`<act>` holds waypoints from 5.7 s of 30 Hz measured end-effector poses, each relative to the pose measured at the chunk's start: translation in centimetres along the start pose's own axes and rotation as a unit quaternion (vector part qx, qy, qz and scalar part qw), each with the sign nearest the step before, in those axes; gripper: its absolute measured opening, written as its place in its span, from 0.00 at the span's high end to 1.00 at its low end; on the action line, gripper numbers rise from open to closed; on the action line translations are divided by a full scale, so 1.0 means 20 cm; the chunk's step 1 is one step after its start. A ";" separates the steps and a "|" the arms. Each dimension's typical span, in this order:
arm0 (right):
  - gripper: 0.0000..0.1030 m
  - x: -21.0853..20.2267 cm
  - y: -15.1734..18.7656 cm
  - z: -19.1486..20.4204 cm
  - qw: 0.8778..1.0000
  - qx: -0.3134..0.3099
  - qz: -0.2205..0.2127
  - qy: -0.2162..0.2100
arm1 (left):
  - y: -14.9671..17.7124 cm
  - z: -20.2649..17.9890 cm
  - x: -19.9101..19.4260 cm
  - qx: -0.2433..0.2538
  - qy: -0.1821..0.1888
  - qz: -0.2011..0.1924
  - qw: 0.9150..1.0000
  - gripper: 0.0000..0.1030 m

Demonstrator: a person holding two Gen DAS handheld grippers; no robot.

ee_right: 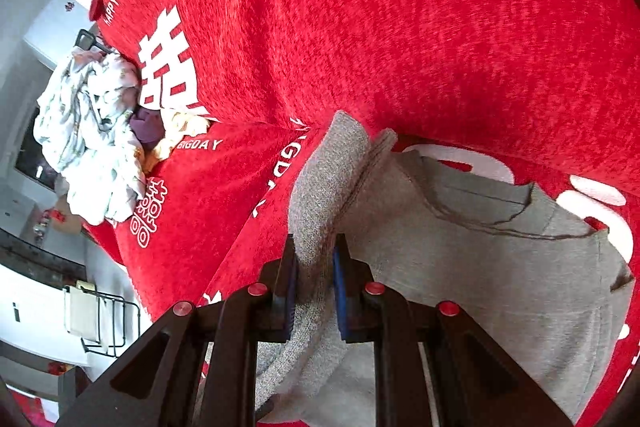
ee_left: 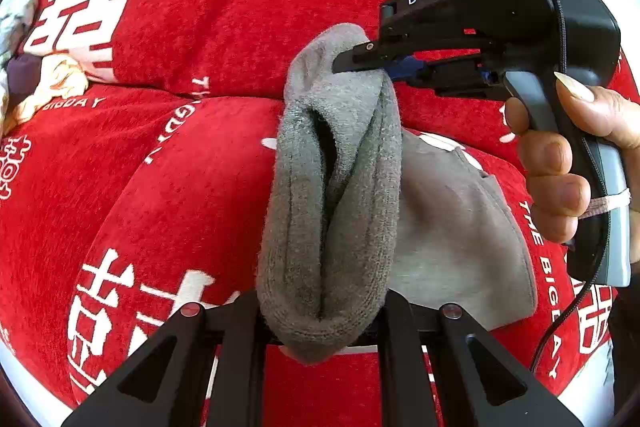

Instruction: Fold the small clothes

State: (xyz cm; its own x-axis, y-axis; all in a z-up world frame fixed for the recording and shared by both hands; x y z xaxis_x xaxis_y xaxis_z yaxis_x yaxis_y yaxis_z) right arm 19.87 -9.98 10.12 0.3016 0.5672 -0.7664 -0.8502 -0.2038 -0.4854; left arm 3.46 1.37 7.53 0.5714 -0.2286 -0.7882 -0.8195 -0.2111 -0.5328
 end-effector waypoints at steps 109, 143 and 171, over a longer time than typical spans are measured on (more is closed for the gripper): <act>0.37 -0.70 0.99 -0.53 0.991 0.033 -0.113 0.067 | 0.46 -0.56 0.18 0.042 0.051 0.074 0.995 0.15; 0.35 -0.73 1.31 -0.32 0.975 0.050 -0.145 0.162 | 0.39 -0.36 0.26 0.091 -0.056 0.022 0.994 0.15; 0.32 -0.60 0.98 -0.59 0.971 0.066 -0.085 0.213 | 0.13 -0.51 0.31 0.112 -0.012 0.021 0.993 0.15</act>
State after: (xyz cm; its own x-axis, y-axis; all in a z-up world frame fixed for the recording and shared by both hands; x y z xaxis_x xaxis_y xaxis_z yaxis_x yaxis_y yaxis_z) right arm 4.64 -30.29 4.74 0.5699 0.1964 -0.7979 -0.8118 -0.0160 -0.5838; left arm 5.27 -10.37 4.36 0.5383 -0.2100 -0.8162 -0.8328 0.0160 -0.5533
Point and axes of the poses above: each gripper's, at about its wrist camera, not at the fingertips, and x roughly the way its jaws point, z to its left, y to its underside, the point moved 2 cm from there along x, roughly the way its jaws point, and after that the axes turned 12 degrees about -x, right-handed, at the moved point
